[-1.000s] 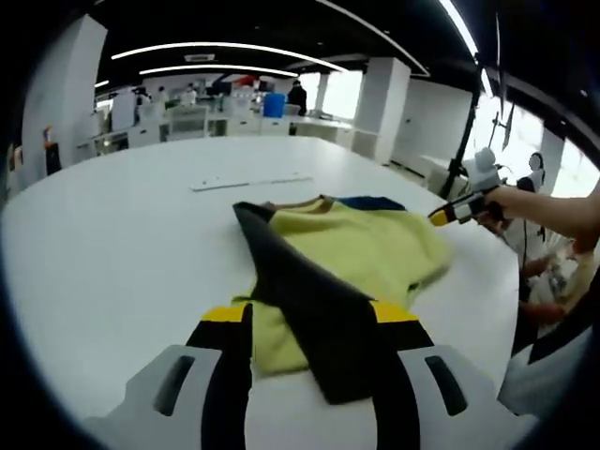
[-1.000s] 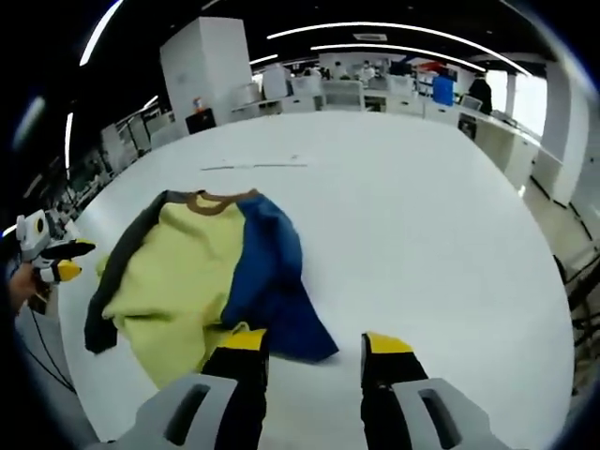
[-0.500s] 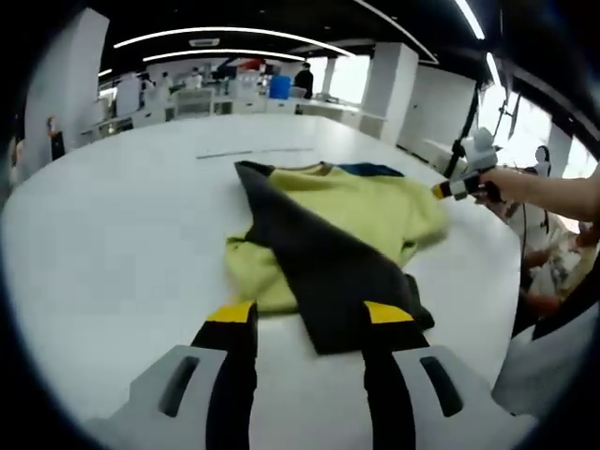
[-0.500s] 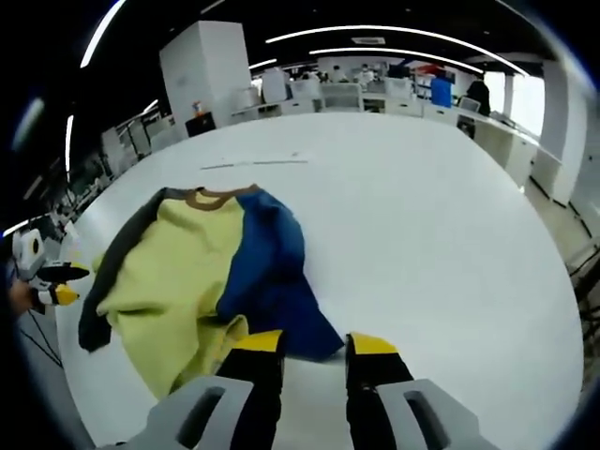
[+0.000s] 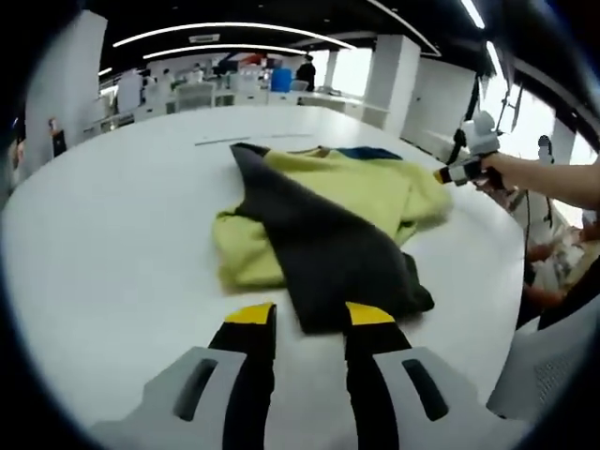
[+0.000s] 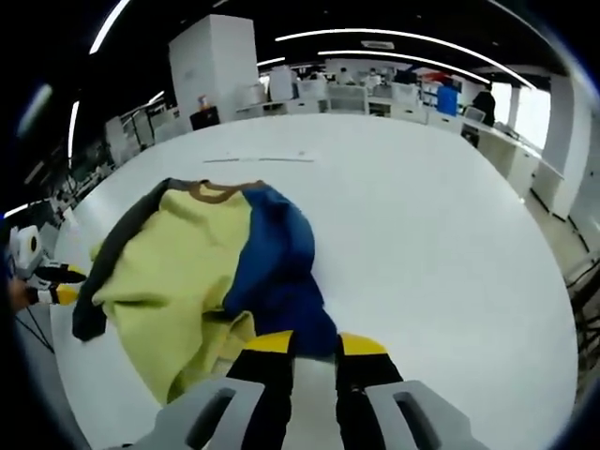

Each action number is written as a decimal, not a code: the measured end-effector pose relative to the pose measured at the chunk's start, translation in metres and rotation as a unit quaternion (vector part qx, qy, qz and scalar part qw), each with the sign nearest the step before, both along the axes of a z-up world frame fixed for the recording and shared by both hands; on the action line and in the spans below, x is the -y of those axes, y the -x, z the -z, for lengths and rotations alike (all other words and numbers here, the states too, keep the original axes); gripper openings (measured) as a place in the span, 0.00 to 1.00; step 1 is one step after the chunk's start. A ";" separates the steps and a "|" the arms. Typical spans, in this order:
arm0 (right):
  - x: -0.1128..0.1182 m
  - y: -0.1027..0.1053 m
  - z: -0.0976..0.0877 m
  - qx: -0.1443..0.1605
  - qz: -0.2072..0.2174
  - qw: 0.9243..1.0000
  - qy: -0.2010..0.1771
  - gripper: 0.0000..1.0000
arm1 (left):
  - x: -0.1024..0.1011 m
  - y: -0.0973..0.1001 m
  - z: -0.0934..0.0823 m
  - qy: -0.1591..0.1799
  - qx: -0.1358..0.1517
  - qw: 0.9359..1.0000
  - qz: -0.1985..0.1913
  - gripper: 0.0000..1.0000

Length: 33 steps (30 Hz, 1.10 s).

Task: Fold the garment on the visible template until the final outline fits inside the template.

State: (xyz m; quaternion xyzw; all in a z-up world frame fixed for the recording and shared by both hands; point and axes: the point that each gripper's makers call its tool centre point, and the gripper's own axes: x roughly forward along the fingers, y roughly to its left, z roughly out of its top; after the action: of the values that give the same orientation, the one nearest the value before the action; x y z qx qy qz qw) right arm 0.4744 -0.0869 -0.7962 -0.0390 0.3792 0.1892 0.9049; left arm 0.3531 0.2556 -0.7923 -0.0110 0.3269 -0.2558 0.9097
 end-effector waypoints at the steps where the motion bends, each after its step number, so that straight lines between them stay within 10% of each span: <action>1: 0.000 0.000 0.000 0.001 0.001 1.000 -0.002 0.10 | 0.000 0.000 0.002 -0.001 -0.001 1.000 0.001 0.22; 13: -0.002 0.002 -0.005 0.006 -0.005 1.000 -0.004 0.00 | 0.002 0.004 0.003 0.016 -0.009 1.000 -0.010 0.00; 25: 0.015 -0.001 -0.041 0.037 0.010 0.999 -0.012 0.00 | -0.027 -0.024 -0.067 0.056 0.071 0.993 -0.082 0.00; 33: 0.038 -0.007 -0.055 0.047 0.019 0.999 0.007 0.00 | -0.065 -0.045 -0.081 0.014 0.095 0.988 -0.119 0.00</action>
State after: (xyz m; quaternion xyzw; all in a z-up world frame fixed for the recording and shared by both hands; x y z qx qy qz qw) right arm 0.4818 -0.1245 -0.7412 -0.0471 0.3385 0.1675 0.9247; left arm 0.3984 0.3209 -0.7115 -0.0384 0.2313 -0.1505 0.9604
